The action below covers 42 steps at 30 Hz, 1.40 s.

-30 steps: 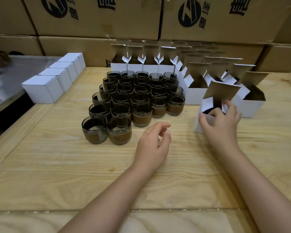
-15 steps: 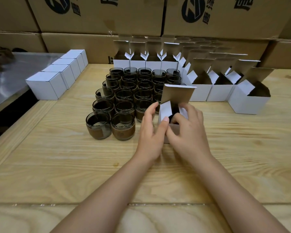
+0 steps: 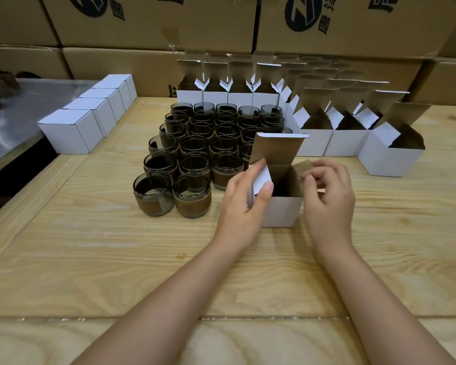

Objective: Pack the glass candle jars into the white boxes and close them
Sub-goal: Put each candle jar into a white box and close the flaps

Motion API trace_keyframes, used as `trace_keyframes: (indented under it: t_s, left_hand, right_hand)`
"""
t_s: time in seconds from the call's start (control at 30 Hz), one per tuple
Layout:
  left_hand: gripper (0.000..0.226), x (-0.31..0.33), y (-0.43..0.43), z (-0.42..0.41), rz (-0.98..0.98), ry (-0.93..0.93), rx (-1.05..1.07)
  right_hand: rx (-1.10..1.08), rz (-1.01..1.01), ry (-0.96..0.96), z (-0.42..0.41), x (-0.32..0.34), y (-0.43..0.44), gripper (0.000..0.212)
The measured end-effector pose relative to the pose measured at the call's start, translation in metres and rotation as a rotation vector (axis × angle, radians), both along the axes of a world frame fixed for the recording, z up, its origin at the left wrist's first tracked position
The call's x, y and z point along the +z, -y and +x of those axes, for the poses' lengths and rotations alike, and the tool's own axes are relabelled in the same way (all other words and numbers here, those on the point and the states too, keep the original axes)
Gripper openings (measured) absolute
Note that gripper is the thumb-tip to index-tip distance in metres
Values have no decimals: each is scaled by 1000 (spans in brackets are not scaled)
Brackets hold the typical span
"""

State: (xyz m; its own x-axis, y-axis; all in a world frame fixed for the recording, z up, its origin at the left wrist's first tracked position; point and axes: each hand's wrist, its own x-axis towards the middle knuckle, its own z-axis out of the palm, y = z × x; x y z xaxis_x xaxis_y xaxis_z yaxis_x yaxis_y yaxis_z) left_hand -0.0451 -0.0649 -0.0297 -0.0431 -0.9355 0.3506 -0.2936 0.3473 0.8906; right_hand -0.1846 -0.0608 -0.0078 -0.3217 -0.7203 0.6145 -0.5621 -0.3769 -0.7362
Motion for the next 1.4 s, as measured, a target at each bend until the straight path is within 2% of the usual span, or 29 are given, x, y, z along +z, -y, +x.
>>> trace_keyframes:
  t_s: [0.1, 0.2, 0.33, 0.4, 0.7, 0.9, 1.1, 1.3, 1.4]
  left_hand:
    - [43, -1, 1, 0, 5, 42, -11]
    - [41, -2, 2, 1, 8, 63, -23]
    - [42, -1, 1, 2, -35, 87, -84]
    - [42, -1, 1, 4, -38, 102, -114]
    - [45, 4, -2, 11, -18, 163, -201]
    - [52, 7, -5, 9, -57, 309, -176]
    - [54, 8, -5, 13, 29, 13, -170]
    - [76, 4, -2, 14, 137, 20, -214]
    - [80, 2, 0, 14, 97, 26, -203]
  right_hand:
    - [-58, 94, 69, -10, 0, 6, 20]
    - [-26, 152, 25, -16, 1, 8, 22]
    - [194, 170, -130, -20, 5, 7, 52]
    - [301, 196, -156, -21, 6, 6, 59]
    - [369, 384, -55, -31, 8, 7, 50]
    - [346, 415, -91, -30, 12, 6, 48]
    - [344, 418, -92, -31, 11, 5, 48]
    - [350, 431, -61, -36, 12, 5, 48]
    - [215, 391, -208, -35, 19, 1, 42]
